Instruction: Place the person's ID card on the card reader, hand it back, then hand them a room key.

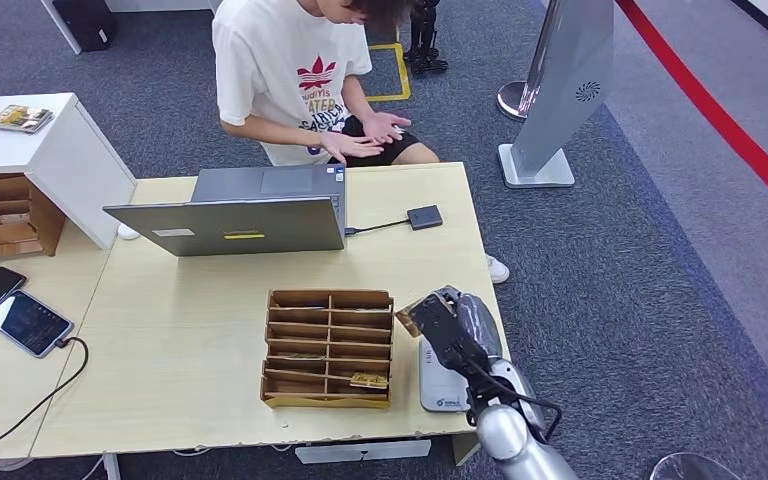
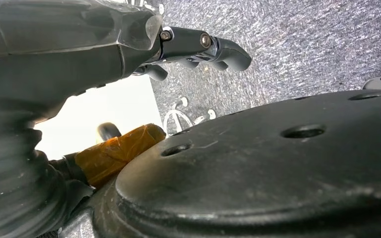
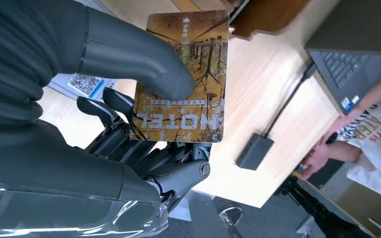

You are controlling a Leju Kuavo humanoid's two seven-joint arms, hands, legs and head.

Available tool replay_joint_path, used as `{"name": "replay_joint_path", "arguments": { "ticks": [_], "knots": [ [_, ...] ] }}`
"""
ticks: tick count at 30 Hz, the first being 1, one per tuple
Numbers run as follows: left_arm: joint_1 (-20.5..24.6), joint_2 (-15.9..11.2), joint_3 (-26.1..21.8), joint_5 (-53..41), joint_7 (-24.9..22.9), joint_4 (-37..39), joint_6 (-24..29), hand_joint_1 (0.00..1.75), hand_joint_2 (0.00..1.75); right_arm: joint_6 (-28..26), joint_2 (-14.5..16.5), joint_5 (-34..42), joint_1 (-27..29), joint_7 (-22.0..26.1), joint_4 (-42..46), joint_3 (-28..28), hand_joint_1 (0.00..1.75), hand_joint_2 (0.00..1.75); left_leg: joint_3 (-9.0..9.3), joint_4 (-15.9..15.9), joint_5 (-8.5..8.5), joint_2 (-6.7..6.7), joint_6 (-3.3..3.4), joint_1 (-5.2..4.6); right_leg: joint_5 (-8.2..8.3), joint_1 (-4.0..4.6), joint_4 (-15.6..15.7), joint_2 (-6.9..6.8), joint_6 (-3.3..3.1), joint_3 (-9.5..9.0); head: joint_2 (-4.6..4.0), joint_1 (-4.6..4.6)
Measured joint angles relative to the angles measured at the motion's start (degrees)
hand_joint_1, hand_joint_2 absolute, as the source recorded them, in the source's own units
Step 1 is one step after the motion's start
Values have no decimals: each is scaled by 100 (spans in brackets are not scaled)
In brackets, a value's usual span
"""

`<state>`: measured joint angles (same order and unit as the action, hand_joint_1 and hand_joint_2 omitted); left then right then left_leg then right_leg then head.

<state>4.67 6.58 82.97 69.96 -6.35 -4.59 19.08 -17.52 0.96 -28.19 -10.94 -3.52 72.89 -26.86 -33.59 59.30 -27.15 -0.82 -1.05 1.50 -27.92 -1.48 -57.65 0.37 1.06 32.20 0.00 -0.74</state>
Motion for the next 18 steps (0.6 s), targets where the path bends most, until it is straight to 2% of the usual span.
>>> {"name": "replay_joint_path", "arguments": {
  "ticks": [6,11,18],
  "knots": [
    [-2,0,0,42,5,0,-2,0,175,-211,46,18,24,144,298,74,175,175,0,0,0,0,0,0,0,0,0,0,0,0,0,0],
    [-6,0,0,90,12,0,-3,0,175,41,-8,-242,26,-82,449,75,175,175,0,0,0,0,0,0,0,0,0,0,0,1,0,-1],
    [-14,-1,0,164,35,0,-9,0,175,234,-236,-488,95,-243,551,74,175,175,0,1,0,0,0,-1,0,-1,1,0,0,2,0,0]
  ]
}}
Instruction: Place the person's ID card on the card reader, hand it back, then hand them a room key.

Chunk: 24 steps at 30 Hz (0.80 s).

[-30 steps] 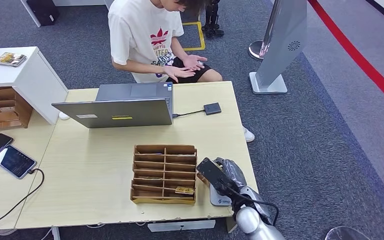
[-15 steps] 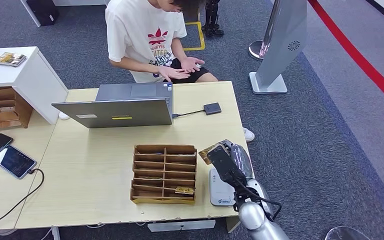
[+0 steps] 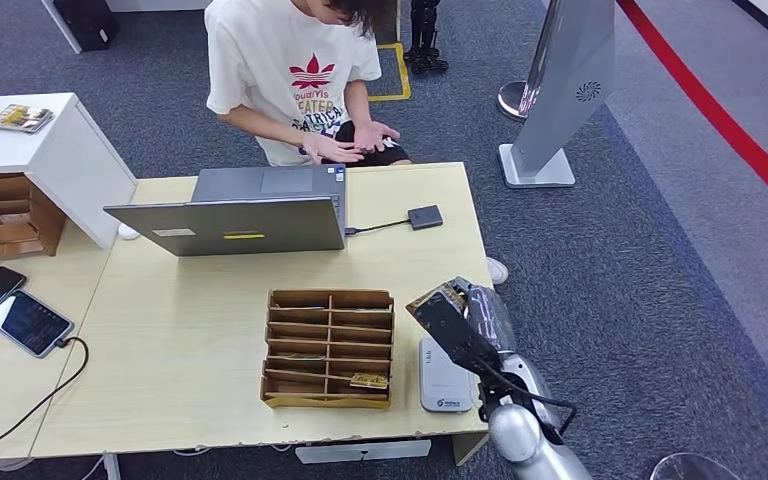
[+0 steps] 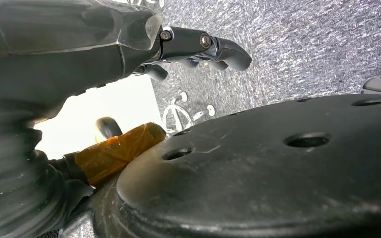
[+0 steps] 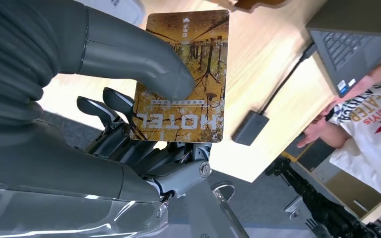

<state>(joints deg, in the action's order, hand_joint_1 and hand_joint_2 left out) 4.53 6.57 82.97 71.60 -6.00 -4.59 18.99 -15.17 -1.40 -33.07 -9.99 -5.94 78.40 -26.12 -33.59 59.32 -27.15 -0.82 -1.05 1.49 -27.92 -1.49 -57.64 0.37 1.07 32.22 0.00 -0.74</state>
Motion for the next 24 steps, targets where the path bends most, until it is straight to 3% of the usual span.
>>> {"name": "replay_joint_path", "arguments": {
  "ticks": [24],
  "knots": [
    [-20,-2,-4,160,78,0,-16,0,175,490,-624,-280,449,-139,526,52,175,175,-1,0,-1,2,0,-1,0,-1,0,2,0,1,0,-1]
  ]
}}
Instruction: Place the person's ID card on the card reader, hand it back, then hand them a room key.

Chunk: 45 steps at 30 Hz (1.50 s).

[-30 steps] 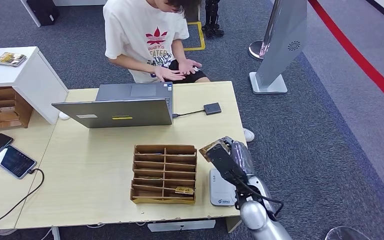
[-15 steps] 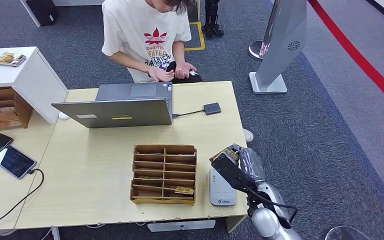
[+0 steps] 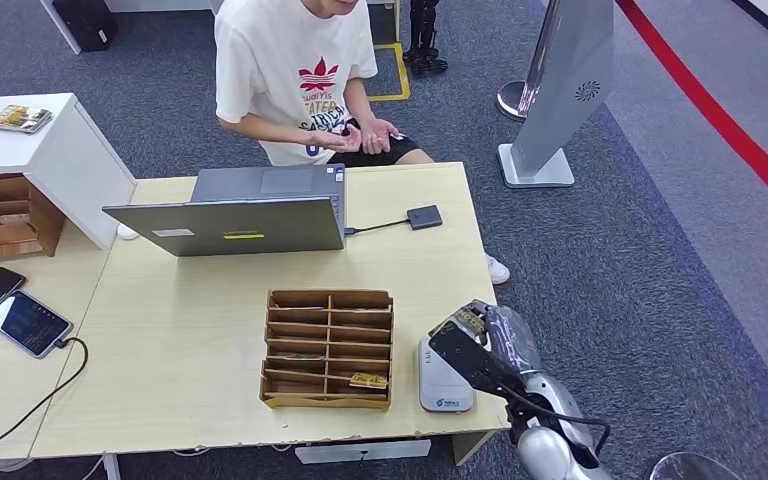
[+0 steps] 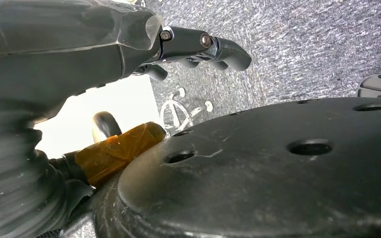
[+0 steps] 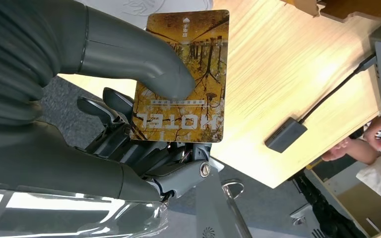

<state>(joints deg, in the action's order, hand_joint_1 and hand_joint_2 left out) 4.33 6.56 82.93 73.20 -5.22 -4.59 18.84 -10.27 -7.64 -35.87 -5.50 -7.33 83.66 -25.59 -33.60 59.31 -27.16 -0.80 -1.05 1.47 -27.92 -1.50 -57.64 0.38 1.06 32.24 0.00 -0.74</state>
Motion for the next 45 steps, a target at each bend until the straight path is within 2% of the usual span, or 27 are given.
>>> {"name": "replay_joint_path", "arguments": {
  "ticks": [15,27,45],
  "knots": [
    [0,0,0,17,0,0,1,0,175,179,-54,-67,27,-52,0,-29,175,175,0,0,0,0,0,0,0,0,0,0,0,0,0,0],
    [3,0,4,60,-27,0,1,0,175,381,-66,-456,18,-366,-254,-156,175,175,-1,-1,0,0,0,0,0,0,0,0,0,-1,0,0],
    [5,0,9,97,-45,0,1,0,175,613,-82,-625,-58,-606,-610,-238,175,175,1,0,0,0,0,0,0,0,0,0,0,-2,0,0]
  ]
}}
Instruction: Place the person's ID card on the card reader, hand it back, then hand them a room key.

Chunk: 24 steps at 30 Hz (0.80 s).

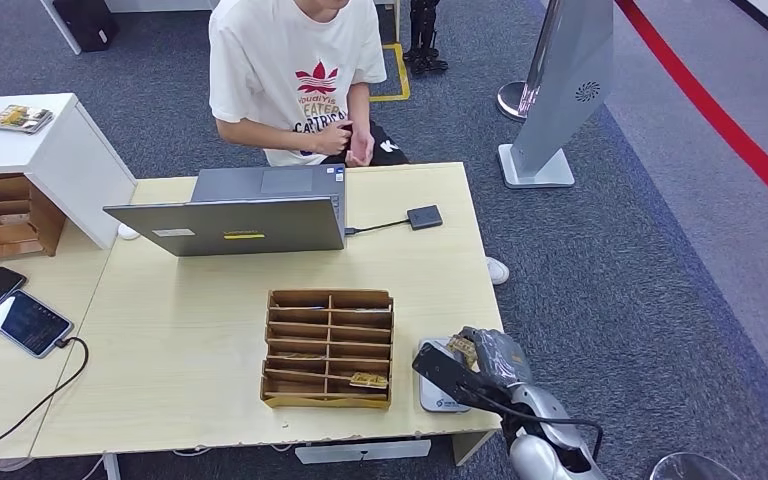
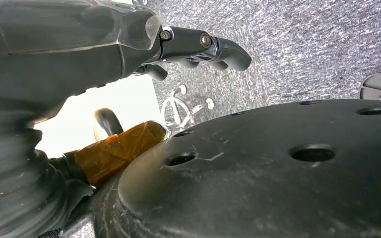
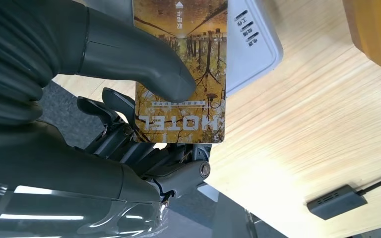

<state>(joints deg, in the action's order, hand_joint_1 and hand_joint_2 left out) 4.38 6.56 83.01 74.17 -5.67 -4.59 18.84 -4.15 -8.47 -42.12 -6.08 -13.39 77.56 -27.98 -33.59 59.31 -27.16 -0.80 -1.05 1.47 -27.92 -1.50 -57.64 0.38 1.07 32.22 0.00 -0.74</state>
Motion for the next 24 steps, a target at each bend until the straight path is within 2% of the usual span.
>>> {"name": "replay_joint_path", "arguments": {
  "ticks": [24],
  "knots": [
    [1,2,20,83,-16,0,9,0,175,167,-10,-363,-93,-161,-373,-5,175,175,15,0,-1,1,1,0,0,0,1,-1,1,-7,0,0]
  ]
}}
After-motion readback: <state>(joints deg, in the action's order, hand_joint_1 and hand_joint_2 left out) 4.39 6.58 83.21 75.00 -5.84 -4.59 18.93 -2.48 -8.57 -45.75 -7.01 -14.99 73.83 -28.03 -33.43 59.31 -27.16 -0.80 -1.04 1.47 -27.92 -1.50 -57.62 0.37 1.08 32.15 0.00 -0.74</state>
